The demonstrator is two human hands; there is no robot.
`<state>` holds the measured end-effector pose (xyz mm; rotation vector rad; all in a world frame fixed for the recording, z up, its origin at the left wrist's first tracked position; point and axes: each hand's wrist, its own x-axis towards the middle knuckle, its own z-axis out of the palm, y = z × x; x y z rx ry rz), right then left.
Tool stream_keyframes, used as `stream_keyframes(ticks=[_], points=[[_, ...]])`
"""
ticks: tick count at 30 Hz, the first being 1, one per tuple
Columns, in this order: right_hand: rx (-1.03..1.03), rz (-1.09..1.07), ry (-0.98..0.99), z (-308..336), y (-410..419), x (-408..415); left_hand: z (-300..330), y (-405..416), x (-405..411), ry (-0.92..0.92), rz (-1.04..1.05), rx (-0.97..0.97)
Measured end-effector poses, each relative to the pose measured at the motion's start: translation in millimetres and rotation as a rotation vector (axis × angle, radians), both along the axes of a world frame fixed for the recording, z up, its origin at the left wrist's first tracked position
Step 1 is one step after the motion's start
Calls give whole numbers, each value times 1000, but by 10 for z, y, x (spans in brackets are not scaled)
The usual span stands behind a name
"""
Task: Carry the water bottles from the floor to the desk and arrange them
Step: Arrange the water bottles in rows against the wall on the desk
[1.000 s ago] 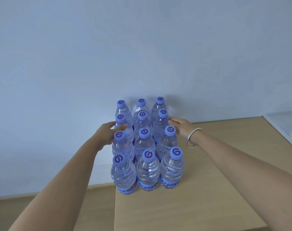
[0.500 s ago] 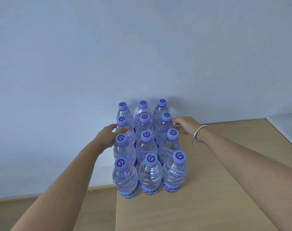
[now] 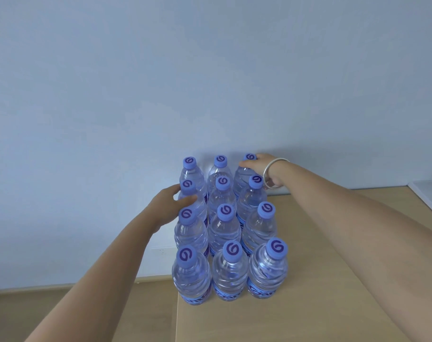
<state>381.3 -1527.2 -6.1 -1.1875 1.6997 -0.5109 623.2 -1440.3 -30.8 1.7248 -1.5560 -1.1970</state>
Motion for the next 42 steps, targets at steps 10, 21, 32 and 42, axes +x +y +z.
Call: stream_keyframes(ticks=[10, 21, 32, 42], points=[[-140, 52, 121, -82, -70, -42, -6, -56, -9, -163, -51, -8], [-118, 44, 27, -101, 102, -116, -4, 97, 21, -21, 39, 64], [-412, 107, -14, -75, 1181, -246, 20, 801, -62, 144, 334, -166], [-399, 198, 11, -176, 1587, -317, -226, 1634, -438, -105, 283, -262]])
